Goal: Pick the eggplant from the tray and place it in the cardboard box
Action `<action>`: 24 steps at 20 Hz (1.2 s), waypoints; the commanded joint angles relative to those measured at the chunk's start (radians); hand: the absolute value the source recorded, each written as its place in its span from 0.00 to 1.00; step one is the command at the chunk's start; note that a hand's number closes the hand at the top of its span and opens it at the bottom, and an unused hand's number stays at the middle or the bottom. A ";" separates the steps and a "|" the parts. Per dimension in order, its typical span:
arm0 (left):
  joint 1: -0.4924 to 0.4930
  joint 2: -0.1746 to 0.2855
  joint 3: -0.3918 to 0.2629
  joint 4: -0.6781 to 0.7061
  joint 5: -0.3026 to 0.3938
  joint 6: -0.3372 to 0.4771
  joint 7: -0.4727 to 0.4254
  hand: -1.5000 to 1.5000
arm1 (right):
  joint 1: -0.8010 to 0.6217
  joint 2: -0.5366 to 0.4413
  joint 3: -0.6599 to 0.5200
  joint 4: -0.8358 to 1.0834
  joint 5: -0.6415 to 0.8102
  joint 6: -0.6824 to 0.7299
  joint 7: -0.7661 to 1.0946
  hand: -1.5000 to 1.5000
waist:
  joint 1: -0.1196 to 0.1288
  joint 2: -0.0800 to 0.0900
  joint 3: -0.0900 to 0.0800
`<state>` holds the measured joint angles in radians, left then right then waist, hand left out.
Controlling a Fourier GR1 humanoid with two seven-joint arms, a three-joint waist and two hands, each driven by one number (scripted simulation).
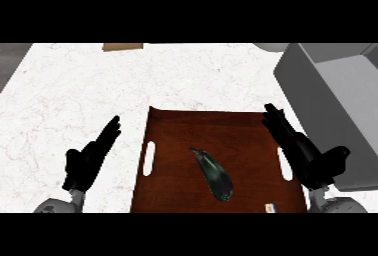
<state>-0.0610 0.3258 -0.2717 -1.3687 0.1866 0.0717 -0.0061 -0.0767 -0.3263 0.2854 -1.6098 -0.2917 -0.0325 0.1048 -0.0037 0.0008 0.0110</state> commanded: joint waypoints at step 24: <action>-0.078 -0.042 0.217 -0.218 0.099 0.156 0.153 0.50 | -0.442 -0.390 0.070 0.190 0.164 0.541 0.341 0.00 | 0.020 -0.001 -0.015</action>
<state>-0.1276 0.2749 -0.0756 -1.6073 0.2786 0.2353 0.1490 -0.4508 -0.6697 0.3012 -1.3902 -0.0617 0.3087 0.3194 0.0200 -0.0004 -0.0026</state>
